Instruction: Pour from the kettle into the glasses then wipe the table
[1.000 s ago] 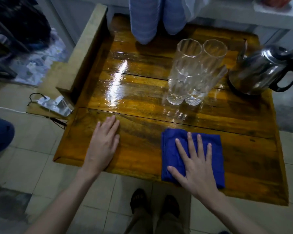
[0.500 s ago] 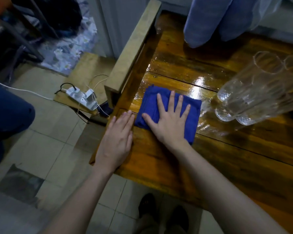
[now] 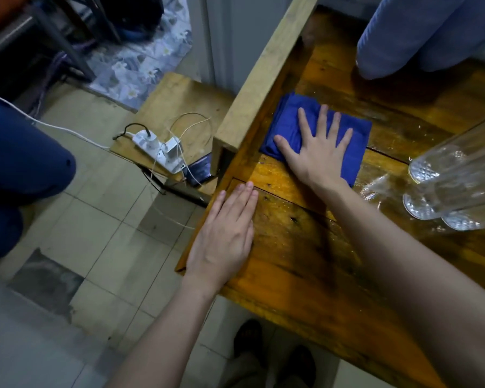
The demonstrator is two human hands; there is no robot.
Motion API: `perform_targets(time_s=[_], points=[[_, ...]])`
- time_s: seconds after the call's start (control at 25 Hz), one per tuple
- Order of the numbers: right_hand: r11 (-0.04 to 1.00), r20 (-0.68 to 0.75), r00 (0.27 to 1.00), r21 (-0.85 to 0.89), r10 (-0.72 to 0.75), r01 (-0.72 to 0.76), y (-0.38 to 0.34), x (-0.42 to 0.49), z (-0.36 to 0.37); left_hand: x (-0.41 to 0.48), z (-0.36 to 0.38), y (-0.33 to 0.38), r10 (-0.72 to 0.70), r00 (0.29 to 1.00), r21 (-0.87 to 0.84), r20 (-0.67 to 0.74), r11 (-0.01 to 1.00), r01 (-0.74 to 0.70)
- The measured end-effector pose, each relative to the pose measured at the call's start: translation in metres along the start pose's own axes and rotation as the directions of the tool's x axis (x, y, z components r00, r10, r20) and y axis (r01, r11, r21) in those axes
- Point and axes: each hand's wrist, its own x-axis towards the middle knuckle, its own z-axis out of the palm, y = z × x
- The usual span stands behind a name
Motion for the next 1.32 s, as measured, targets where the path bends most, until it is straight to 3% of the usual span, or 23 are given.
perform_targets(time_s=[0.44, 0.68, 1.08, 1.32], points=[[0.999, 0.068, 0.996, 0.011, -0.053, 0.053, 0.018, -0.173, -0.011, 0.0, 0.0, 0.003, 0.02, 1.0, 0.073, 0.013, 0.997, -0.021], [0.991, 0.151, 0.981, -0.03, -0.121, 0.127, 0.079, -0.263, -0.019, -0.001, -0.002, 0.011, 0.023, 1.0, 0.099, 0.006, 0.995, -0.023], [0.989, 0.139, 0.982, -0.092, 0.126, -0.114, 0.253, -0.327, -0.055, 0.0, 0.002, 0.024, 0.057, 0.998, 0.183, -0.001, 0.981, -0.056], [0.988, 0.194, 0.969, -0.072, 0.152, -0.14, 0.304, -0.321, -0.075, -0.006, 0.0, 0.078, 0.083, 0.996, 0.066, 0.035, 0.994, -0.085]])
